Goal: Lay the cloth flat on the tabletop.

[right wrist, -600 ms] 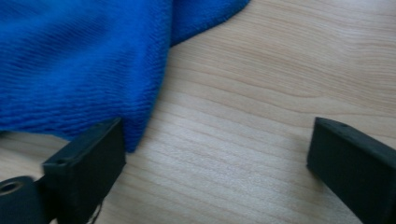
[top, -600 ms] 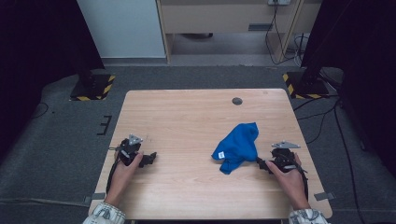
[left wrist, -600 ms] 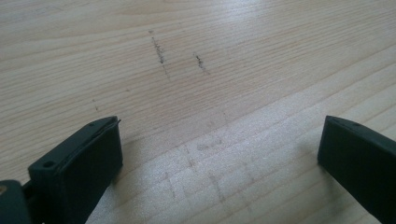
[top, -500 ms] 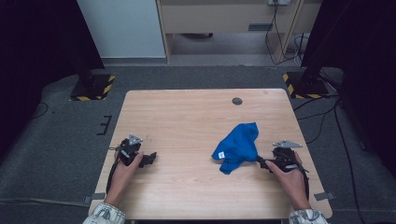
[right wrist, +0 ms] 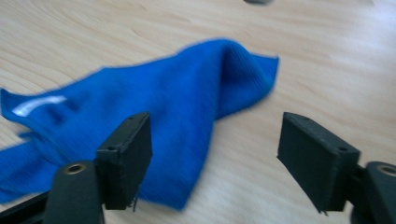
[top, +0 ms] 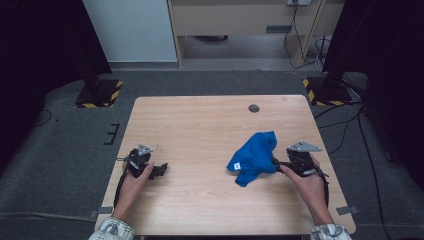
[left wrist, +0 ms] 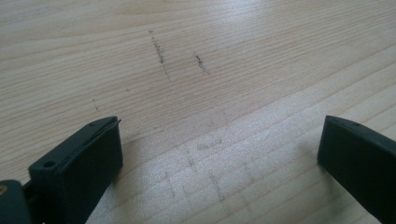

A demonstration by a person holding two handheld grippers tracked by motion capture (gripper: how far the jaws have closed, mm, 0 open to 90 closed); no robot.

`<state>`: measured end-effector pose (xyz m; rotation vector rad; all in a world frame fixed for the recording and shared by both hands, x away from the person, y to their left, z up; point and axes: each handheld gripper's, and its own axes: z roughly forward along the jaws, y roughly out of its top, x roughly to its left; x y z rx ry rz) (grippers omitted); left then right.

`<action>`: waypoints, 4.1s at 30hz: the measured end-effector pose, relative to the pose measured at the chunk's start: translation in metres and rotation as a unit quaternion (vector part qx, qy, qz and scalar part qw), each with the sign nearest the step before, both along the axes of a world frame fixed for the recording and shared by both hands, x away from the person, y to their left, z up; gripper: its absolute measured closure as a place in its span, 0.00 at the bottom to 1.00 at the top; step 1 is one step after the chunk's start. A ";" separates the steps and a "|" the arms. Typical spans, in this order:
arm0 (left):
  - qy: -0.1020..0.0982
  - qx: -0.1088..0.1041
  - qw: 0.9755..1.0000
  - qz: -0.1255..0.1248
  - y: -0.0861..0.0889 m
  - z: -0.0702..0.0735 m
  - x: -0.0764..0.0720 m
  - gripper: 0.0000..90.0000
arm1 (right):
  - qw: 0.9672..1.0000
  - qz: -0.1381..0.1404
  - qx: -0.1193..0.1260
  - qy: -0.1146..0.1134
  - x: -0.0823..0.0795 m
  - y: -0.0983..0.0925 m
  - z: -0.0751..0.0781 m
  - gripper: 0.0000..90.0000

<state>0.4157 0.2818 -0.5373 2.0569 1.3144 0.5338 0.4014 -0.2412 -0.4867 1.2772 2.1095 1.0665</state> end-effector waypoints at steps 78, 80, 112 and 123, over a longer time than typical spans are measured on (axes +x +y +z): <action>-0.031 -0.024 0.998 -0.039 -0.030 0.023 -0.022 0.08 | 0.996 0.086 0.015 -0.005 0.040 0.131 0.024 0.45; -0.033 -0.025 0.998 -0.050 -0.037 0.024 -0.024 0.08 | 0.997 0.070 0.012 -0.003 0.052 0.123 0.024 0.56; -0.030 -0.031 0.995 -0.092 -0.069 0.021 -0.029 0.09 | 0.996 0.021 -0.038 0.073 0.152 0.133 -0.042 0.61; -0.041 -0.032 0.994 -0.100 -0.075 0.024 -0.025 0.10 | 0.996 0.026 -0.031 0.074 0.131 0.112 -0.041 0.97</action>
